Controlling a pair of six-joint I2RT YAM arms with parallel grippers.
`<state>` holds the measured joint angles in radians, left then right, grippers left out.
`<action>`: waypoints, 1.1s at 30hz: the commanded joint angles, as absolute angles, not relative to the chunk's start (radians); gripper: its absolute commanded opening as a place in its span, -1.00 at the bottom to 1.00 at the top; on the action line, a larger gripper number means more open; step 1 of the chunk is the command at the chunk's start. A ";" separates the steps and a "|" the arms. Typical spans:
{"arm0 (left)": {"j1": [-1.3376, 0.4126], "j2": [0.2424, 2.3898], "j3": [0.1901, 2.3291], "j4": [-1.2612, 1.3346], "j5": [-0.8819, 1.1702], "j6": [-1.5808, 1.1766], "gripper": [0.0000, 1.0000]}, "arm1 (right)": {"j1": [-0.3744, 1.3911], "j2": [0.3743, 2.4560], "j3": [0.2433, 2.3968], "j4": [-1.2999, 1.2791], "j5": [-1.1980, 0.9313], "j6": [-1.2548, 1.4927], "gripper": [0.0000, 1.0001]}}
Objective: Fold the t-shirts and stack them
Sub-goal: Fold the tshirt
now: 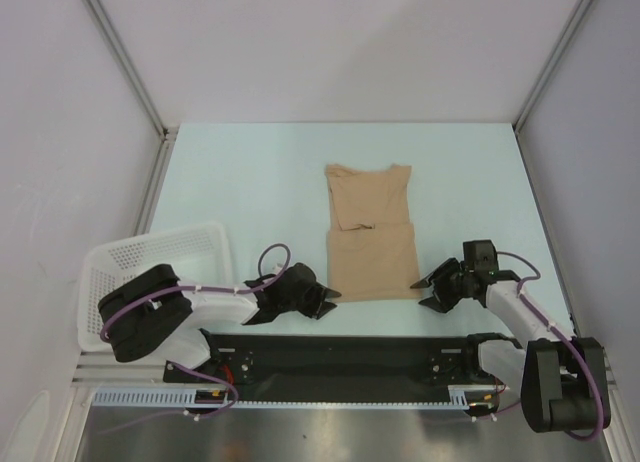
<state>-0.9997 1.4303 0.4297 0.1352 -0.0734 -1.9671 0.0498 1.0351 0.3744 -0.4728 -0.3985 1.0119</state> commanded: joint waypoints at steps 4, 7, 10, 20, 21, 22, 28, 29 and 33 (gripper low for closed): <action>-1.006 1.436 0.397 0.126 -0.075 -1.996 -0.21 | 0.061 1.061 0.359 -0.449 -0.359 1.037 0.04; -1.005 1.439 0.396 0.124 -0.077 -1.999 -0.24 | 0.060 1.042 0.350 -0.454 -0.330 1.040 0.04; -1.002 1.443 0.391 0.137 -0.077 -2.003 -0.26 | 0.058 1.037 0.347 -0.439 -0.325 1.045 0.02; -0.996 1.466 0.383 0.173 -0.069 -1.999 -0.35 | 0.054 1.086 0.342 -0.391 -0.337 1.037 -0.16; -0.991 1.468 0.385 0.175 -0.068 -1.994 -0.35 | 0.055 1.092 0.344 -0.390 -0.336 1.029 -0.17; -0.991 1.470 0.384 0.175 -0.067 -1.993 -0.35 | 0.052 1.098 0.345 -0.385 -0.336 1.025 -0.17; -0.973 1.462 0.368 0.183 -0.067 -1.971 -0.55 | 0.049 1.106 0.338 -0.382 -0.356 1.009 -0.55; -0.970 1.459 0.365 0.184 -0.066 -1.967 -0.81 | 0.049 1.103 0.336 -0.383 -0.357 1.003 -0.67; -0.948 1.450 0.373 0.169 -0.058 -1.908 -0.99 | 0.049 1.094 0.333 -0.408 -0.370 0.985 -0.99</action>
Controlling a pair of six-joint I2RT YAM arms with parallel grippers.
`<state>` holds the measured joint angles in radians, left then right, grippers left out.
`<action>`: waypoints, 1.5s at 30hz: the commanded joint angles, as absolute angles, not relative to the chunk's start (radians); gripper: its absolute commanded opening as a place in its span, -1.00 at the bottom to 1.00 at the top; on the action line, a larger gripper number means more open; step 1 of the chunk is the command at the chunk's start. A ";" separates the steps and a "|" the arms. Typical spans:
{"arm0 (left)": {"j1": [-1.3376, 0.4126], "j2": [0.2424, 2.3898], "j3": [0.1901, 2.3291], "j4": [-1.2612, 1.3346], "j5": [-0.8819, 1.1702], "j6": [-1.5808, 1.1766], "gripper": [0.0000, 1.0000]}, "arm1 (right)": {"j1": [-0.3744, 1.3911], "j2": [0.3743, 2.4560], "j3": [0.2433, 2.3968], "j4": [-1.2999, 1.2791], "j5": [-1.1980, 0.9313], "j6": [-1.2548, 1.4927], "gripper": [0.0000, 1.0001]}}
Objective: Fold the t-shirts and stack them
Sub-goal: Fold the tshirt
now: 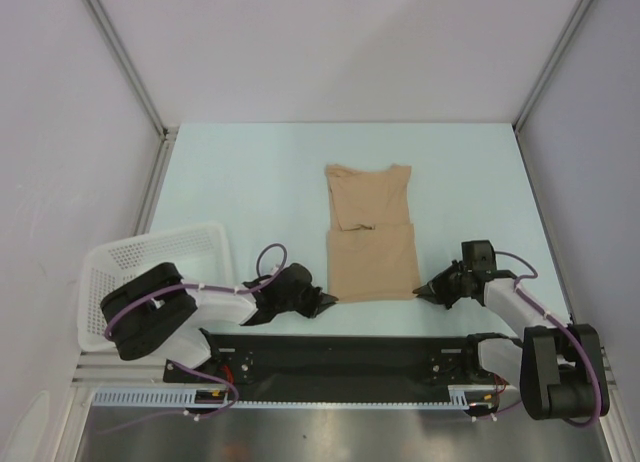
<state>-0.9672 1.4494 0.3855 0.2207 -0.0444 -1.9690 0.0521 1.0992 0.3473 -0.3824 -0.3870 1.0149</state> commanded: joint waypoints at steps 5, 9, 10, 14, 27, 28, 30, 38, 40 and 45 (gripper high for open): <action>-0.945 1.410 0.437 0.048 -0.067 -1.836 -0.99 | 0.055 1.048 0.391 -0.477 -0.383 0.914 -1.00; -0.977 1.378 0.425 0.040 -0.074 -1.867 -0.99 | 0.063 0.996 0.388 -0.532 -0.393 0.908 -1.00; -0.985 1.362 0.419 0.041 -0.080 -1.874 -1.00 | 0.077 0.982 0.385 -0.540 -0.390 0.911 -1.00; -1.035 1.307 0.419 -0.032 -0.104 -1.890 -0.99 | 0.113 0.910 0.370 -0.601 -0.385 0.928 -1.00; -1.189 1.082 0.409 -0.193 -0.209 -2.011 -0.99 | 0.205 0.623 0.445 -0.883 -0.351 0.948 -1.00; -1.189 1.071 0.426 -0.216 -0.218 -1.994 -0.99 | 0.207 0.614 0.463 -0.894 -0.347 0.940 -1.00; -1.187 1.037 0.478 -0.303 -0.267 -1.951 -0.99 | 0.210 0.618 0.498 -0.910 -0.331 0.911 -1.00; -0.890 1.127 0.747 -0.383 -0.197 -1.495 -0.99 | 0.181 1.074 0.923 -0.818 -0.339 0.776 -1.00; -0.797 1.214 0.865 -0.396 -0.140 -1.419 -0.99 | 0.146 1.159 0.989 -0.787 -0.365 0.752 -1.00; -0.643 1.412 1.144 -0.399 -0.054 -1.194 -0.99 | 0.101 1.440 1.220 -0.726 -0.423 0.709 -1.00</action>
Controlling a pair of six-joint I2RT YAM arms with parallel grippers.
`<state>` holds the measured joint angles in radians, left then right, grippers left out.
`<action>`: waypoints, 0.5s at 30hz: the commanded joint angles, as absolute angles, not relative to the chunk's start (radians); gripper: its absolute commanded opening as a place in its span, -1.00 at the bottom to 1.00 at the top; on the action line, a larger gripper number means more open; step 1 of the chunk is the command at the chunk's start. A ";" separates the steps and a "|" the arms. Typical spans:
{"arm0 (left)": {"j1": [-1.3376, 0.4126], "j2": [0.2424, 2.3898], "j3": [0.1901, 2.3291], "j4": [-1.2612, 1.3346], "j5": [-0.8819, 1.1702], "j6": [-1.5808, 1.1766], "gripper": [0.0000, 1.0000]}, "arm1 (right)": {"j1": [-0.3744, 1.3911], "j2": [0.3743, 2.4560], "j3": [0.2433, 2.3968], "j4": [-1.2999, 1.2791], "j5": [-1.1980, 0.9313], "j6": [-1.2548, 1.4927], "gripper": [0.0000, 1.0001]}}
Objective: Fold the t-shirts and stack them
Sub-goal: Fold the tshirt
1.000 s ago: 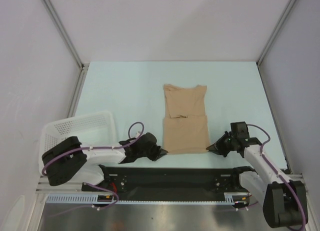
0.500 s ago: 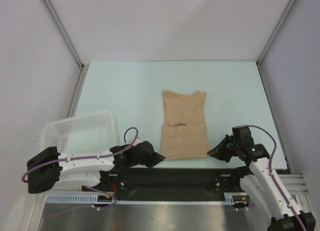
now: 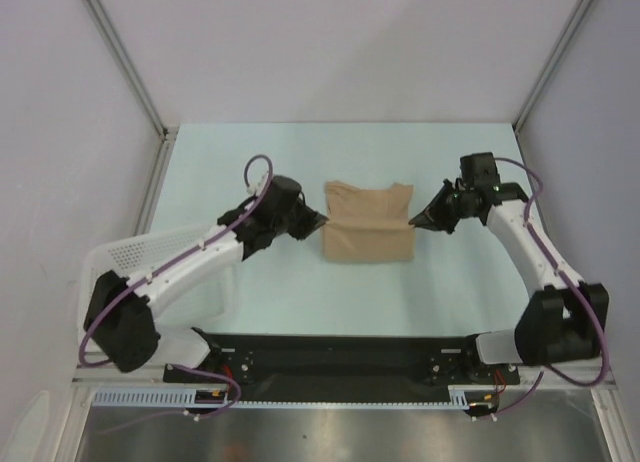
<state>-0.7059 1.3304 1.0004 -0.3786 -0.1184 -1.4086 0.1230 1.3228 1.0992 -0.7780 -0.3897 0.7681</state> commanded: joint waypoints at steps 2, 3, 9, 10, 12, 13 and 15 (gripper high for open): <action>-0.588 1.521 1.260 -0.405 -0.008 -1.125 -0.99 | 0.091 1.520 1.303 -0.735 -0.431 0.687 -1.00; -0.571 1.557 1.294 -0.410 0.026 -1.111 -0.99 | 0.086 1.589 1.378 -0.735 -0.442 0.678 -1.00; -0.486 1.778 1.466 -0.374 0.175 -1.060 -0.99 | 0.052 1.804 1.580 -0.776 -0.482 0.643 -1.00; -0.477 1.799 1.485 -0.364 0.189 -1.048 -0.99 | 0.048 1.839 1.616 -0.776 -0.483 0.641 -1.00; -0.469 1.863 1.549 -0.370 0.215 -1.035 -0.99 | 0.034 1.873 1.644 -0.778 -0.491 0.640 -1.00; -0.466 1.888 1.572 -0.368 0.227 -1.028 -0.99 | 0.029 1.887 1.666 -0.781 -0.494 0.638 -1.00; -0.460 1.945 1.630 -0.370 0.264 -1.019 -0.99 | 0.018 1.917 1.675 -0.781 -0.497 0.635 -1.00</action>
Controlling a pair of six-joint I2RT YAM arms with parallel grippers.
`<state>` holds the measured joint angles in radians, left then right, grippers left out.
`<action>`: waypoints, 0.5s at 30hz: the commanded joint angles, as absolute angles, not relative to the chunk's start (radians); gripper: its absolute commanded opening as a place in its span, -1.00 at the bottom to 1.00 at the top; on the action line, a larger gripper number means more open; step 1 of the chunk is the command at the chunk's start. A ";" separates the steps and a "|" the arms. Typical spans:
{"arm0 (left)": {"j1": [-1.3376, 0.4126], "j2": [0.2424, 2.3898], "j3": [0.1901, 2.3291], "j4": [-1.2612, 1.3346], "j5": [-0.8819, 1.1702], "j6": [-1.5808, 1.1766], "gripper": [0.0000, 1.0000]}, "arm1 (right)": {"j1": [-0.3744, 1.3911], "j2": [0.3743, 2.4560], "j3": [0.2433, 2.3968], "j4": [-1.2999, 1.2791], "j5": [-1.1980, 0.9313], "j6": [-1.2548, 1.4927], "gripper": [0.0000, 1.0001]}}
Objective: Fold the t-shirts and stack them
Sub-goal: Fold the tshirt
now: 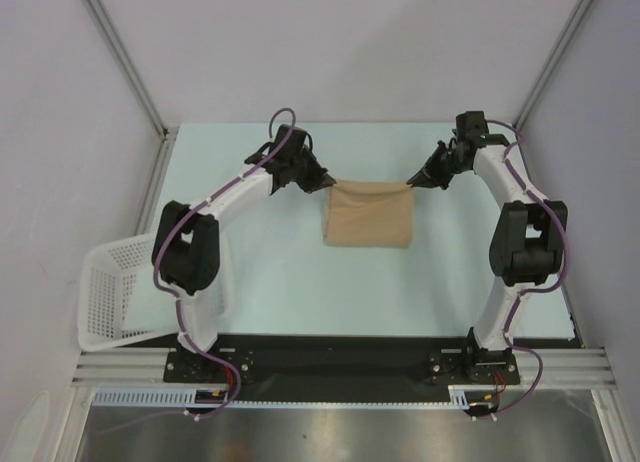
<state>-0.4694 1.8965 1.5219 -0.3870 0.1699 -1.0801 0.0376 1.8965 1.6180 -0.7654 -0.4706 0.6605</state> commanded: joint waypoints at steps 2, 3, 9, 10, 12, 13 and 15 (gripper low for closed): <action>-0.456 1.971 1.673 -0.373 0.273 -1.003 -0.99 | 0.011 1.943 1.675 -0.755 -0.511 0.640 -1.00; -0.456 1.982 1.678 -0.370 0.275 -1.002 -1.00 | 0.009 1.954 1.675 -0.747 -0.524 0.641 -1.00; -0.428 2.039 1.689 -0.336 0.299 -1.014 -0.99 | 0.008 2.051 1.744 -0.732 -0.551 0.641 -1.00; -0.420 2.043 1.687 -0.330 0.299 -1.017 -0.99 | 0.009 2.063 1.758 -0.736 -0.551 0.641 -1.00; -0.411 2.059 1.689 -0.318 0.299 -1.020 -0.99 | 0.008 2.094 1.791 -0.739 -0.558 0.646 -1.00; -0.405 2.063 1.690 -0.314 0.304 -1.023 -1.00 | 0.008 2.105 1.799 -0.739 -0.558 0.647 -0.98; -0.396 2.091 1.703 -0.302 0.319 -1.032 -0.99 | 0.008 2.124 1.818 -0.726 -0.561 0.641 -0.91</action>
